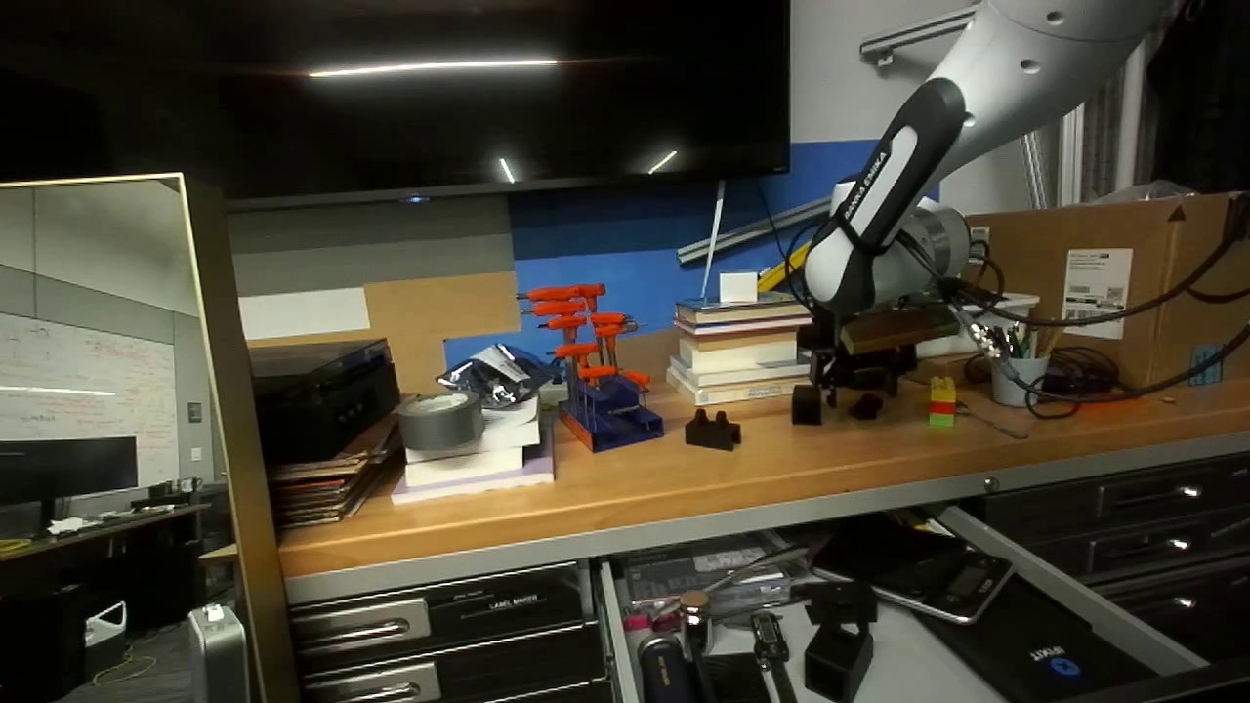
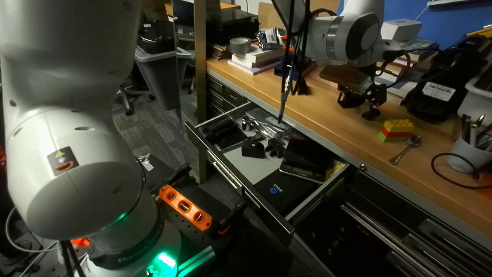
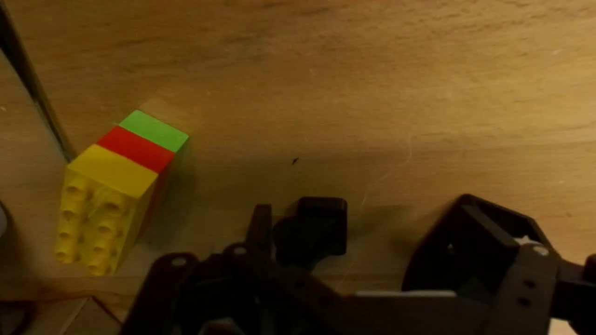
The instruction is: Put the black objects on the tabletop in the open drawer and then close the drawer
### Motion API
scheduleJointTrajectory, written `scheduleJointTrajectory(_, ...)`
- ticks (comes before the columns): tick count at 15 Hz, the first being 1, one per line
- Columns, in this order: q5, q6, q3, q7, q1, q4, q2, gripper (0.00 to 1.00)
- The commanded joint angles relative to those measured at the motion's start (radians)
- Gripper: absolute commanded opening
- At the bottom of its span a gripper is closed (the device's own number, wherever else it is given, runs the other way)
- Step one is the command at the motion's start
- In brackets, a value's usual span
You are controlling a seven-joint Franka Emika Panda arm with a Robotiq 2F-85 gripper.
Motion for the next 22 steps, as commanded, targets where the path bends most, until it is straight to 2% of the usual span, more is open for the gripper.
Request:
scheduleJointTrajectory(1, 0.078, -0.041, 0.005, -0.05, -0.033, 0.141, 0.099, 1.0)
scheduleJointTrajectory(5, 0.135, -0.075, 0.016, -0.091, -0.065, 0.217, 0.155, 1.0)
scheduleJointTrajectory(12, 0.186, -0.128, 0.031, -0.138, -0.091, 0.284, 0.184, 1.0)
scheduleJointTrajectory(13, 0.188, -0.133, 0.033, -0.144, -0.092, 0.289, 0.186, 0.75)
scheduleJointTrajectory(14, 0.188, -0.138, 0.033, -0.147, -0.092, 0.294, 0.187, 0.74)
scheduleJointTrajectory(15, 0.189, -0.143, 0.033, -0.149, -0.093, 0.296, 0.187, 0.68)
scheduleJointTrajectory(18, 0.194, -0.165, 0.038, -0.158, -0.095, 0.306, 0.189, 0.42)
scheduleJointTrajectory(20, 0.193, -0.182, 0.039, -0.159, -0.094, 0.314, 0.193, 0.28)
scheduleJointTrajectory(21, 0.195, -0.188, 0.041, -0.162, -0.095, 0.317, 0.193, 0.23)
scheduleJointTrajectory(22, 0.199, -0.2, 0.044, -0.165, -0.096, 0.319, 0.195, 0.26)
